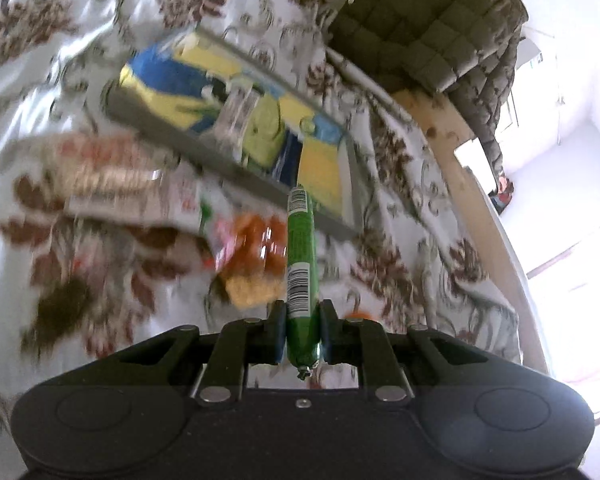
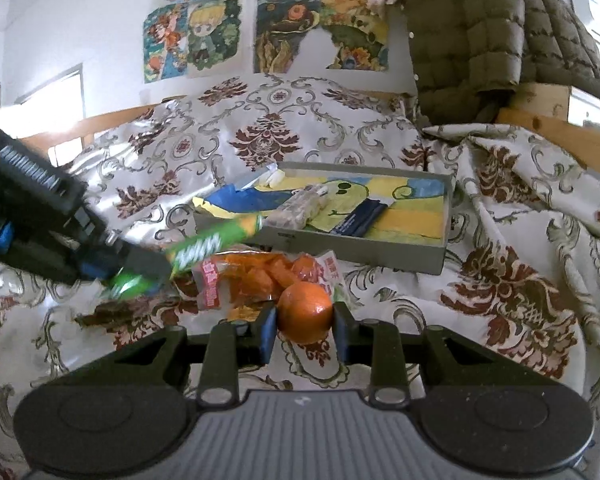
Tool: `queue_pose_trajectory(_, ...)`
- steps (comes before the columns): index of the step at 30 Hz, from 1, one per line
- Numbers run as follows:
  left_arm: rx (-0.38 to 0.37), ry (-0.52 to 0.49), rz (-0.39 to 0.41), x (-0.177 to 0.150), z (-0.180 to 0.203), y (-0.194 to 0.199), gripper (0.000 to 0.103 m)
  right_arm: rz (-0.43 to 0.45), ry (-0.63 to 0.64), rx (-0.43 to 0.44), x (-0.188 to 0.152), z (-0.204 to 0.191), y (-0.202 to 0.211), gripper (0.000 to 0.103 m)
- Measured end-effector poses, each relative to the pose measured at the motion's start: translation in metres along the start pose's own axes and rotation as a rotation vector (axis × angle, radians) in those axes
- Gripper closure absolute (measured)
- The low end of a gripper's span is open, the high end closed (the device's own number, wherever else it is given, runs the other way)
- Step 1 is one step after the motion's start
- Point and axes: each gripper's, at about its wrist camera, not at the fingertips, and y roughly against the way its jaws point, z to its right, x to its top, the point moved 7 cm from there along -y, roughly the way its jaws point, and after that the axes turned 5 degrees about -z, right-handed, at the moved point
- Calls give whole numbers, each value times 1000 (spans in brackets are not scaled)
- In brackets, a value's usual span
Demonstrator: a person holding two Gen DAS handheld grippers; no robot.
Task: Organize snacks
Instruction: 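Lift the green tube snack with the left tool while the right tool lifts the orange, then lower the green tube into the grey tray while the right tool lowers the orange beside it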
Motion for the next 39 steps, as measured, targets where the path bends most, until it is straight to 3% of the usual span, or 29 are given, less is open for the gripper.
queue_pose_trajectory(5, 16, -64, 33, 25, 10, -7, 85, 22, -5, -23, 6, 4, 1, 70)
queue_pose_trajectory(12, 0, -81, 8, 56, 7, -36, 85, 42, -58, -44, 40, 20, -13, 70)
queue_pose_trajectory(18, 12, -197, 21, 106, -3, -65, 85, 35, 0, -31, 79, 31, -67, 70)
queue_pose_trajectory(24, 0, -149, 31, 144, -27, -108, 85, 1, 18, -39, 101, 52, -131, 70)
queue_pose_trajectory(27, -26, -137, 36, 152, -29, -125, 85, -41, -9, -54, 97, 65, -155, 70)
queue_pose_trajectory(31, -24, -206, 36, 157, -22, -142, 85, -73, -49, -58, 91, 78, -173, 70)
queue_pose_trajectory(39, 38, -257, -16, 138, -30, -168, 84, -116, -62, -64, 81, 86, -185, 69)
